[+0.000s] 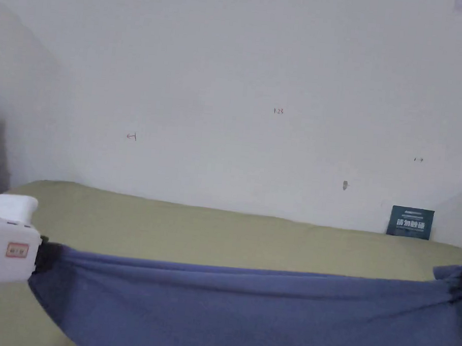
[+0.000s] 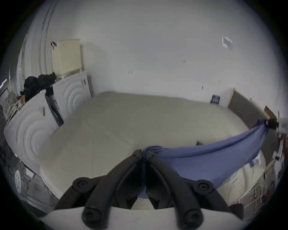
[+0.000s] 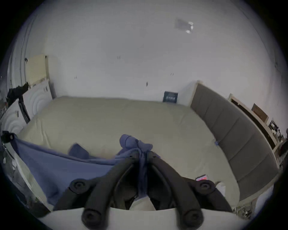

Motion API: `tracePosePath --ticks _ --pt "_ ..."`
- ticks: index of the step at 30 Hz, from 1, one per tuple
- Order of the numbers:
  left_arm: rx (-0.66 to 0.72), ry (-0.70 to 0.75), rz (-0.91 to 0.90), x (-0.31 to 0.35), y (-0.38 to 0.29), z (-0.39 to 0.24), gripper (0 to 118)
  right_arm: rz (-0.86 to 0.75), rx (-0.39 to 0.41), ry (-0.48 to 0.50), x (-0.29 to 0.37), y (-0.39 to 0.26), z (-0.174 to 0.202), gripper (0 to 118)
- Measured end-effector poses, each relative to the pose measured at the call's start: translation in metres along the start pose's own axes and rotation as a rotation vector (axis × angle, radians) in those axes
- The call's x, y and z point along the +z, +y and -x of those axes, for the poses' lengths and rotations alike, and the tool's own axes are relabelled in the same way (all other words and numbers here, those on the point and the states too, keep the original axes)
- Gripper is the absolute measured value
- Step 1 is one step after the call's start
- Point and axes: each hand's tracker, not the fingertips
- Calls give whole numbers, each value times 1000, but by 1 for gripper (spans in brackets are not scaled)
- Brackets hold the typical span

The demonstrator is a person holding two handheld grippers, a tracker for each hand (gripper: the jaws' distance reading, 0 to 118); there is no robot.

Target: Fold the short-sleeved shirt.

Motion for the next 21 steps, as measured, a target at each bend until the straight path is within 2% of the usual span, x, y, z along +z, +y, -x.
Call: tracePosePath --ticks 7,9,21 --pt "-130 72 -116 30 72 -45 4 -127 11 -75 51 45 -15 8" --pt "-127 77 -132 33 90 -55 4 -144 6 -91 59 59 -18 8" --pt "-155 161 -206 12 164 -89 4 -215 -53 -160 27 122 -21 8"
